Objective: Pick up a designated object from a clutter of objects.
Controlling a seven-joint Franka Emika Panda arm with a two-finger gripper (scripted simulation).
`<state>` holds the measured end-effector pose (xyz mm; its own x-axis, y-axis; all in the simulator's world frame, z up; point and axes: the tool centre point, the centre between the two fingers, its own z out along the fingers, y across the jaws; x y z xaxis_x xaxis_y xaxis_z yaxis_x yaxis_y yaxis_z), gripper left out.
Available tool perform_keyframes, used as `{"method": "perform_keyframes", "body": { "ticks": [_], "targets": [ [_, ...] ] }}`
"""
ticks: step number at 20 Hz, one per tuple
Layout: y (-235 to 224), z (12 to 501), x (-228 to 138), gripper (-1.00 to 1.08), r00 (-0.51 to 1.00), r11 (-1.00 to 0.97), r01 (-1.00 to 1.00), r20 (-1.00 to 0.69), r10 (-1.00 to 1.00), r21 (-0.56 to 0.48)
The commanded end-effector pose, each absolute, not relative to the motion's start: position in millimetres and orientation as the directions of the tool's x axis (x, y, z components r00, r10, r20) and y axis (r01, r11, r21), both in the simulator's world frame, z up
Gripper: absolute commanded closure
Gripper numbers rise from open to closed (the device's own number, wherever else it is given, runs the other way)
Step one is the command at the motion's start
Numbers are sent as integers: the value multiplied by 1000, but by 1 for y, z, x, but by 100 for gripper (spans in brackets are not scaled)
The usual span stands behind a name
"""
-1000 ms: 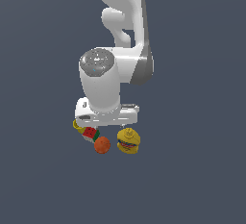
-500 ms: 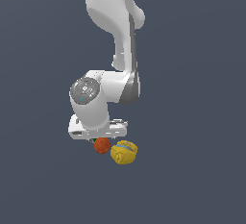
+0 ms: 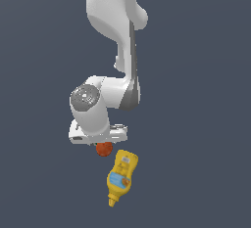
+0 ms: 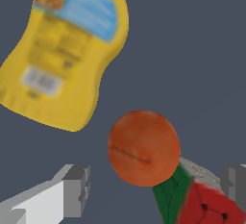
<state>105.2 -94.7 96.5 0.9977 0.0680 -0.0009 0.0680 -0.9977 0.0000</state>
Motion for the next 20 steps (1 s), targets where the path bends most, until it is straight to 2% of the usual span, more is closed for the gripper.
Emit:
{"method": "perform_keyframes", "body": {
  "ticks": [1, 9, 14, 15, 20],
  "targets": [
    [-95, 91, 105, -92, 998, -998, 68, -1, 68, 0],
    [-95, 53, 104, -92, 998, -998, 68, 0, 68, 0],
    [-95, 47, 106, -92, 998, -998, 68, 0, 68, 0],
    [-95, 47, 106, 108, 998, -998, 68, 0, 68, 0],
    [-95, 47, 106, 108, 998, -998, 68, 0, 68, 0]
  ]
}}
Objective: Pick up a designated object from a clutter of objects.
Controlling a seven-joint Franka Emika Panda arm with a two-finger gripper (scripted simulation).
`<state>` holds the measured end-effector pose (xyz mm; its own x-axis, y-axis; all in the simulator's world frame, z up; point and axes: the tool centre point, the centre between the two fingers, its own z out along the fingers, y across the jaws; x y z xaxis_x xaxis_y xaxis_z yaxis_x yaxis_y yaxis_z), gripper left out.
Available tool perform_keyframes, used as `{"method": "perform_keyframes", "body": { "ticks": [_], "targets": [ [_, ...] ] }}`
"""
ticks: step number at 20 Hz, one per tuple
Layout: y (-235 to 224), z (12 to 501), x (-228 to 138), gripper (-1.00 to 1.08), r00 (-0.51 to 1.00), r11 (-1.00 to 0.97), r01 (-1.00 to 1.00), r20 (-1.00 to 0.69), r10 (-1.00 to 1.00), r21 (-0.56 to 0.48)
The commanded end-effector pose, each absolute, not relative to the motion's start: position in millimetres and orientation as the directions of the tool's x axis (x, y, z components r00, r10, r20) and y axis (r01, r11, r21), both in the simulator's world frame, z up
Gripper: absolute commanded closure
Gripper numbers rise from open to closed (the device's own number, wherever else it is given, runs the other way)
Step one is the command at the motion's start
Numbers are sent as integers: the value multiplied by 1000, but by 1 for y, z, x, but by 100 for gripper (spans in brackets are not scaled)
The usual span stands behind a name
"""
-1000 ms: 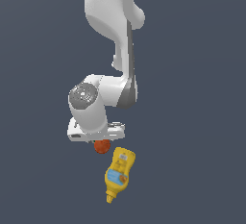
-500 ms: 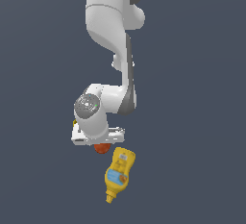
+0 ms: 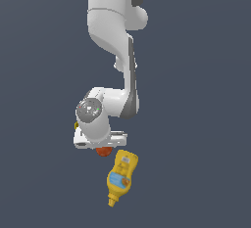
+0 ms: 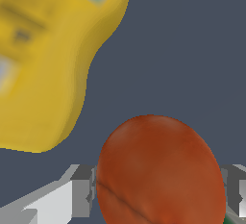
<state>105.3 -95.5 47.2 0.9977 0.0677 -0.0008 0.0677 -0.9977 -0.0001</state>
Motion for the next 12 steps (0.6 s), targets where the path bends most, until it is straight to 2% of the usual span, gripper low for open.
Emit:
{"method": "perform_keyframes", "body": {
  "ticks": [1, 12],
  "targets": [
    [-95, 47, 106, 108, 998, -998, 68, 0, 68, 0],
    [-98, 57, 100, 108, 998, -998, 68, 0, 68, 0]
  ]
}}
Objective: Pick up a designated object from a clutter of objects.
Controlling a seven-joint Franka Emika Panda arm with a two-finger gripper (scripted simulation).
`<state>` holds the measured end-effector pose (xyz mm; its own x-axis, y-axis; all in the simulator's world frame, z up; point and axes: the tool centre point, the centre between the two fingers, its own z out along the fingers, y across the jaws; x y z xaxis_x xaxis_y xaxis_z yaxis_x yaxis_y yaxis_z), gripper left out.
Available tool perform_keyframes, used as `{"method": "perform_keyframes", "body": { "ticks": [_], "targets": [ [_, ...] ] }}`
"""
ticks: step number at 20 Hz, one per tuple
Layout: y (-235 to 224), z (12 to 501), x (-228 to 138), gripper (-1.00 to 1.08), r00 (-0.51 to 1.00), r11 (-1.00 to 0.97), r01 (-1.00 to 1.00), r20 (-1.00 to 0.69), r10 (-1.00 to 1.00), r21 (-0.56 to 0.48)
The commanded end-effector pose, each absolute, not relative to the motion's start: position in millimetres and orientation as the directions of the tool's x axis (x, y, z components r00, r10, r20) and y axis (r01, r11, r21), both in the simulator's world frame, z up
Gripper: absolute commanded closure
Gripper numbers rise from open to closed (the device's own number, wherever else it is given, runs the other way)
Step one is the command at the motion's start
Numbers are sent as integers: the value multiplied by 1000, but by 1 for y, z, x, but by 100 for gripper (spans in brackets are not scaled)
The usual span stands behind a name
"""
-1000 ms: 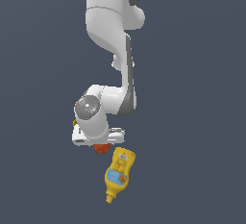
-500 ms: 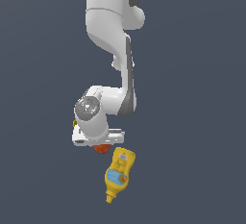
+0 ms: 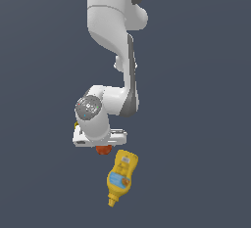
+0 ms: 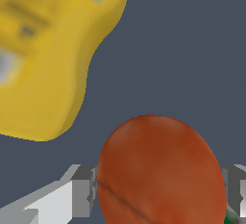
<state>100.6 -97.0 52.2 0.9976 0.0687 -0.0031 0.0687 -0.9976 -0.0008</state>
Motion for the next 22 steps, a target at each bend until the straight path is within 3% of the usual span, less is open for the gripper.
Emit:
{"method": "perform_keyframes", "body": {
  "ticks": [1, 10, 22],
  "targets": [
    [-100, 60, 98, 108, 998, -998, 68, 0, 68, 0],
    [-116, 104, 71, 108, 998, -998, 68, 0, 68, 0],
    [-151, 204, 11, 108, 998, -998, 68, 0, 68, -2]
  ]
}}
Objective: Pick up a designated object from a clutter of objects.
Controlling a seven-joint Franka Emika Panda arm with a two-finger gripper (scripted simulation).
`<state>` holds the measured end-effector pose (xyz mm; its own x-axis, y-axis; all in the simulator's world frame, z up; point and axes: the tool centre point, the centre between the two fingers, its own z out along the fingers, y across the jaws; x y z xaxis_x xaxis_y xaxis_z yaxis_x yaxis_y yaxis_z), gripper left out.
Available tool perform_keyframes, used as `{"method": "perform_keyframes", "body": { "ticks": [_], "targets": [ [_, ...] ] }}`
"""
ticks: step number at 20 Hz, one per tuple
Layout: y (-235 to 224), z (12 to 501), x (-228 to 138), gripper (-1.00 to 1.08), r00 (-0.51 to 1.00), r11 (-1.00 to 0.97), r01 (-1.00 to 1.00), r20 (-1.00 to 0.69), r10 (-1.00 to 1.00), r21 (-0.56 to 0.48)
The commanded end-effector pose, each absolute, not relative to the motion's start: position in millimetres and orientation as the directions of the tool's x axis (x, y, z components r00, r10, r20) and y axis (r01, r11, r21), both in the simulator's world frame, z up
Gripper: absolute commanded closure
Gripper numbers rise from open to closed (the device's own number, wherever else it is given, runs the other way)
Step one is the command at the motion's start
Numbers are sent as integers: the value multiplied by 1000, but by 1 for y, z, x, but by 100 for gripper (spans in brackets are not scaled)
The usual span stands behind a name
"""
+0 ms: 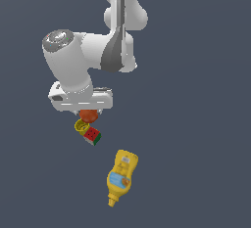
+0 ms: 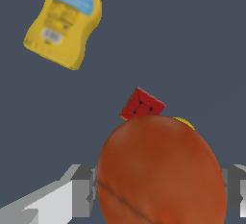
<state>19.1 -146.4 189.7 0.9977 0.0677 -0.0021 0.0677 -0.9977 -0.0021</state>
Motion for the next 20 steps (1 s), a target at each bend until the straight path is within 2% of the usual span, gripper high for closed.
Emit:
{"method": "perform_keyframes", "body": {
  "ticks": [1, 20],
  "targets": [
    [-154, 213, 6, 108, 998, -998, 68, 0, 68, -2],
    [-219, 394, -95, 108, 998, -998, 67, 1, 67, -2]
  ]
}}
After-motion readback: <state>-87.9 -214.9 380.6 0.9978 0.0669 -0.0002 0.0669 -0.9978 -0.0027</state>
